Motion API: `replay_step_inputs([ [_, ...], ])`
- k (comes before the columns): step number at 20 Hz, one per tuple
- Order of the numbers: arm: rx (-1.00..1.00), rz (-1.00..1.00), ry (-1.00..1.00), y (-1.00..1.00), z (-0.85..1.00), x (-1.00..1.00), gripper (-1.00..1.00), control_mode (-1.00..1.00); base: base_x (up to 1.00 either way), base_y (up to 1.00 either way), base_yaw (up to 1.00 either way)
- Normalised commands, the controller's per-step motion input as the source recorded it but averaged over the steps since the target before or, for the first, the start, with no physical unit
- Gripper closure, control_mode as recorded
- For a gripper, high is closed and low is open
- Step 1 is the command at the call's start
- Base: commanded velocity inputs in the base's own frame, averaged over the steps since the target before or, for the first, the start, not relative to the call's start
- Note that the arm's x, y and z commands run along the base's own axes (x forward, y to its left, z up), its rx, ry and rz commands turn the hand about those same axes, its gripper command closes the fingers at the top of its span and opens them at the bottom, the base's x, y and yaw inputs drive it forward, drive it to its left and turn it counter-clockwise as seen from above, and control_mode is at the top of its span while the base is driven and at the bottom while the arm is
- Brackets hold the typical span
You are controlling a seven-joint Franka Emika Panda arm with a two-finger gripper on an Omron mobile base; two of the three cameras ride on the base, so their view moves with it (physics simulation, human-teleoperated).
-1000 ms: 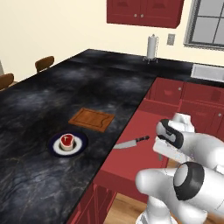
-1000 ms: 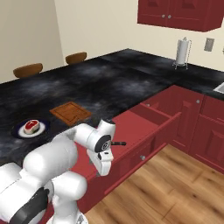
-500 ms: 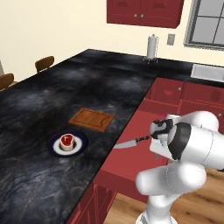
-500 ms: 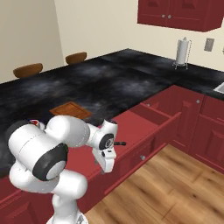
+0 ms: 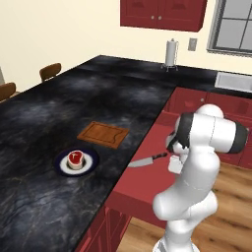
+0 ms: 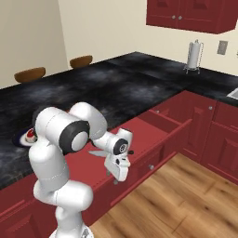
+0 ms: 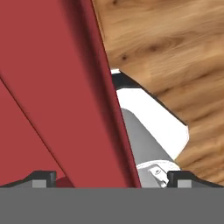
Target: Pick up the knife from the drawer and place it on the cutting board. Then place the meat from the plate to the cutting board.
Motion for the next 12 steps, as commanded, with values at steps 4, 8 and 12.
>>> replay_step_inputs([
  [4,0.01,0.0,0.11,-0.53,-0.56,0.0,-1.0,-1.0,0.0,0.0,0.0],
  [8,0.09,0.0,0.11,-1.0,-0.38,-0.77,-1.0,-1.0,0.0,0.0,0.0],
  [12,0.09,0.0,0.05,-1.0,-0.41,-0.89,-1.0,-1.0,0.0,0.0,0.0],
])
